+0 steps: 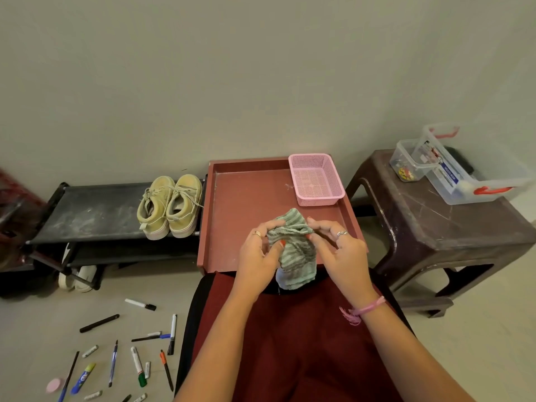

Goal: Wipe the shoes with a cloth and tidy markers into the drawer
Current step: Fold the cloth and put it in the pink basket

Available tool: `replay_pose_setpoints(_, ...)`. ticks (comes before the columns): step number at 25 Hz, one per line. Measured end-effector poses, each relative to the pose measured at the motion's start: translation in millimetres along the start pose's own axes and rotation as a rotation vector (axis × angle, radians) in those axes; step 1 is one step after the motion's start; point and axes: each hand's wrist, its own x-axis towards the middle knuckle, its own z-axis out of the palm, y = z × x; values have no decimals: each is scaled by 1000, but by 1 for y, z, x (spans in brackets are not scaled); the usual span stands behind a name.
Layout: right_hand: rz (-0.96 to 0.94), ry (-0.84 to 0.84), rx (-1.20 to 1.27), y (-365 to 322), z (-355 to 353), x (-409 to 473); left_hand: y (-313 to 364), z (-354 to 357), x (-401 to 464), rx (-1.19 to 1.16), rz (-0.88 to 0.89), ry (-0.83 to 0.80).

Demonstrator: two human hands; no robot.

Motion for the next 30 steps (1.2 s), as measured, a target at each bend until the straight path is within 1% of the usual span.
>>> replay_pose_setpoints(2, -36, -10, 19, -1, -1, -4, 2, 1, -1, -9, -81, 7)
replay_pose_setpoints(3, -38, -54, 52, -2, -3, -5, 5, 0, -1, -65, -139, 6)
replay_pose_setpoints(5, -15, -195, 130, -5, -7, -5, 15, -3, 2, -258, -280, -10)
replay_pose_setpoints(6, -12, -268, 159, -8, -9, -5, 20, -6, 4, -302, -328, -6)
replay_pose_setpoints(8, -50, -371, 182, -13, -10, -5, 27, -9, 12, -215, -362, 22)
replay_pose_setpoints(10, -73, -413, 199, -17, -9, -3, 30, -11, 18, -73, -317, 32)
replay_pose_setpoints(12, -11, -408, 261, -19, -7, 2, 33, -13, 22, -36, -289, 6)
replay_pose_setpoints(14, 104, -362, 375, -18, -6, 8, 36, -18, 23, -89, -281, -65)
replay_pose_setpoints(16, 183, -298, 440, -15, -2, 15, 37, -24, 24, -118, -276, -149)
replay_pose_setpoints(21, 213, -227, 379, -9, 7, 26, 37, -31, 22, -145, -280, -319)
replay_pose_setpoints(25, 172, -205, 252, -9, 13, 30, 37, -35, 26, -156, -279, -423)
replay_pose_setpoints(28, 209, -139, 272, -10, 19, 30, 37, -35, 30, -153, -274, -427)
replay_pose_setpoints(30, 261, -99, 313, -10, 23, 29, 34, -34, 32, -213, -264, -418)
